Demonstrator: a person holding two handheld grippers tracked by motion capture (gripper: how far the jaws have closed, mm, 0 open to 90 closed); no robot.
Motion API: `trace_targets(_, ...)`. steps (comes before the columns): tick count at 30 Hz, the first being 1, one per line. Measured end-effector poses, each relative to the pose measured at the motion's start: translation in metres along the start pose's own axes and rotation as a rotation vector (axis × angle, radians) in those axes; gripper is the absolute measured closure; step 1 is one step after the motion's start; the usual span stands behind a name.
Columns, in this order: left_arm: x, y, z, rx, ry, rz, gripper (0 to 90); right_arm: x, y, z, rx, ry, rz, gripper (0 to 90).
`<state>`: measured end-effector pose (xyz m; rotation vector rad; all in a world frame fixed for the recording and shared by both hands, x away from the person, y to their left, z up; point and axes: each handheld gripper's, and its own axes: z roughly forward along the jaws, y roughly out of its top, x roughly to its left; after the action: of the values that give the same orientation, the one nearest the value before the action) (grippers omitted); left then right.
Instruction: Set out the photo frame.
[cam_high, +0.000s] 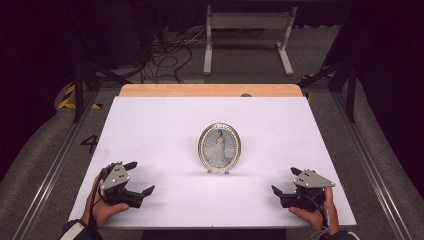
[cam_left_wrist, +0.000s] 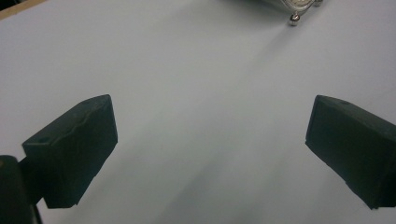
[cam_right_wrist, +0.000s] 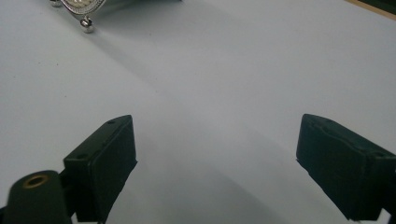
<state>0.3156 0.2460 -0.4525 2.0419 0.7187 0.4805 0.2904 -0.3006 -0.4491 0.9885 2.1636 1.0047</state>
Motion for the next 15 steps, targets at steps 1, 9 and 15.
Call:
trace_targets(1,0.001,-0.003,-0.003,-0.004,-0.002,-0.002,2.9,0.0,-0.002,-0.001,0.0,-0.003,0.004,11.4)
trace_targets(9,0.006,-0.016,-0.015,-0.009,0.0,-0.034,2.8,-0.001,-0.003,-0.003,-0.022,-0.013,0.025,9.2)
trace_targets(15,0.006,-0.014,-0.012,-0.002,0.003,-0.017,2.9,0.001,-0.003,-0.002,-0.025,-0.023,0.013,9.1)
